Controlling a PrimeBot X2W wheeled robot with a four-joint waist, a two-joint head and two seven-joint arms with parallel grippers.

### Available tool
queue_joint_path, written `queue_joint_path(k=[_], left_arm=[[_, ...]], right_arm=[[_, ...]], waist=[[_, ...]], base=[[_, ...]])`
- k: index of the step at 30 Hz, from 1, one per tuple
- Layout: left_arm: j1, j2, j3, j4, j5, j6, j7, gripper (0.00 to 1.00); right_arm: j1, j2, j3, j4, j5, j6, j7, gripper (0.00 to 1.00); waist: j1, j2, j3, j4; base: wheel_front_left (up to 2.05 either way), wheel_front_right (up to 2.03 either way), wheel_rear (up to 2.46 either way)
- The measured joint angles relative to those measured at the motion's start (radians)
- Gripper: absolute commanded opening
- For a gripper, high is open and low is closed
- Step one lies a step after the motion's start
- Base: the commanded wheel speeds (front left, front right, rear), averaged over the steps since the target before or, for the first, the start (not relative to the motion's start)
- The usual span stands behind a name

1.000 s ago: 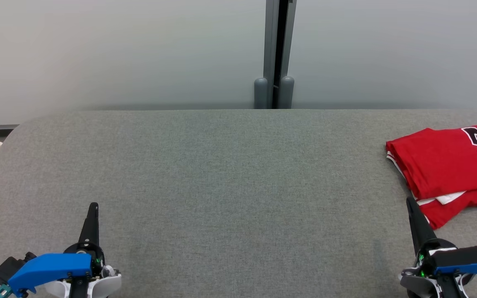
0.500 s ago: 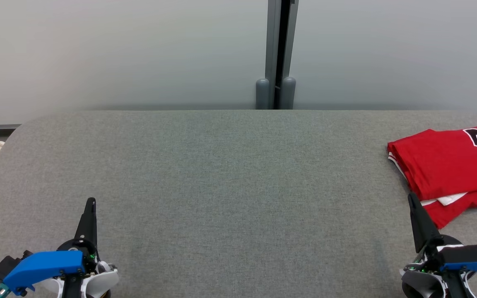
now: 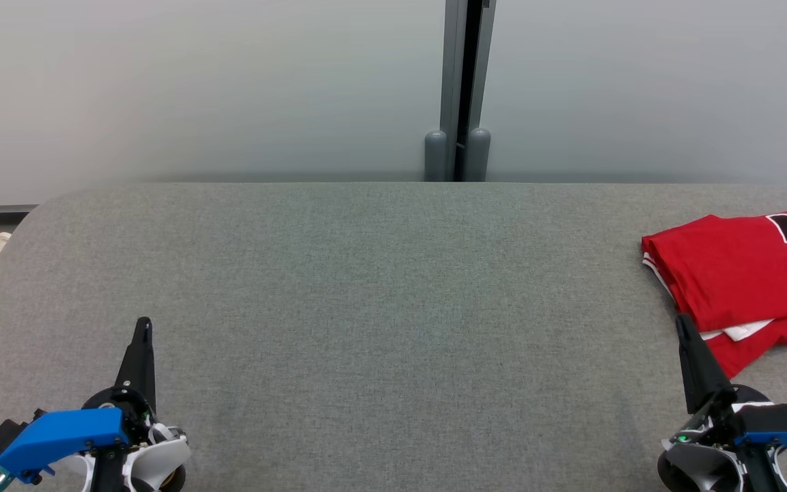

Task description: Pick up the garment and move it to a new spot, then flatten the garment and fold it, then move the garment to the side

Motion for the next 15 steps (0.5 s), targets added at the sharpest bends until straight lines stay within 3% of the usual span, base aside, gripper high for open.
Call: queue_joint_path(k=[15], left_arm=[[0.000, 0.000, 0.000, 0.000, 0.000, -0.003, 0.000, 0.00]], right_arm=[[0.000, 0.000, 0.000, 0.000, 0.000, 0.000, 0.000, 0.00]], waist=[[0.0000, 0.0000, 0.000, 0.000]], base=[[0.00, 0.00, 0.00]])
